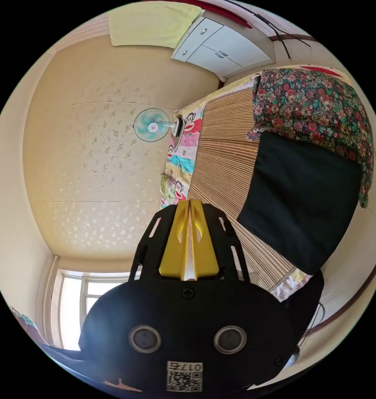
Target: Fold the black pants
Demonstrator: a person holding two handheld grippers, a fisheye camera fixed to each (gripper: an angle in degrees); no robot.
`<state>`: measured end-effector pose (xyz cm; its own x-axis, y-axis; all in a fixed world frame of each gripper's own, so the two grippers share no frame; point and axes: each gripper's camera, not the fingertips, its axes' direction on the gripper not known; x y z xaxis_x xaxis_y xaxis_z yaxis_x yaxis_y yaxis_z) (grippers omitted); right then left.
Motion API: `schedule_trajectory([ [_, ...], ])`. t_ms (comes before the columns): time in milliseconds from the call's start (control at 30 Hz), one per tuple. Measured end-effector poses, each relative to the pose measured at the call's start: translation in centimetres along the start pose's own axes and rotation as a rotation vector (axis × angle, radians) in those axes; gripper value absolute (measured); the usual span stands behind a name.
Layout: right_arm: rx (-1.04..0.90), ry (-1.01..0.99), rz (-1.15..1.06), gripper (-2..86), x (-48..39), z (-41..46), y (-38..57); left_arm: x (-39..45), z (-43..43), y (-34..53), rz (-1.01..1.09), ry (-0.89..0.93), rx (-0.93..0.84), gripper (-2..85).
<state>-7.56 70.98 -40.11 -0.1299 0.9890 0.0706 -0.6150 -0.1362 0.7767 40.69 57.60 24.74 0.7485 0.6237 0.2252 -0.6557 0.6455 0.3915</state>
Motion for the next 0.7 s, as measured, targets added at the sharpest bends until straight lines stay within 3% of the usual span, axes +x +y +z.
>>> schedule_trajectory([
  [133,0.053,-0.008,0.133,0.1,3.0,2.4,5.4,-2.2,-3.4,1.5,-0.016,-0.126,0.049,-1.0],
  [300,0.108,-0.153,0.313,0.1,7.2,5.1,10.4,-0.2,-3.1,0.7,0.240,-0.414,-0.133,-1.0],
  [567,0.063,-0.170,0.308,0.1,6.8,7.2,10.3,-1.8,-2.5,-3.6,0.108,-0.319,0.060,-1.0],
  [700,-0.046,0.099,0.227,0.1,4.8,7.9,8.1,0.3,-0.9,-5.5,0.135,-0.267,0.097,-1.0],
])
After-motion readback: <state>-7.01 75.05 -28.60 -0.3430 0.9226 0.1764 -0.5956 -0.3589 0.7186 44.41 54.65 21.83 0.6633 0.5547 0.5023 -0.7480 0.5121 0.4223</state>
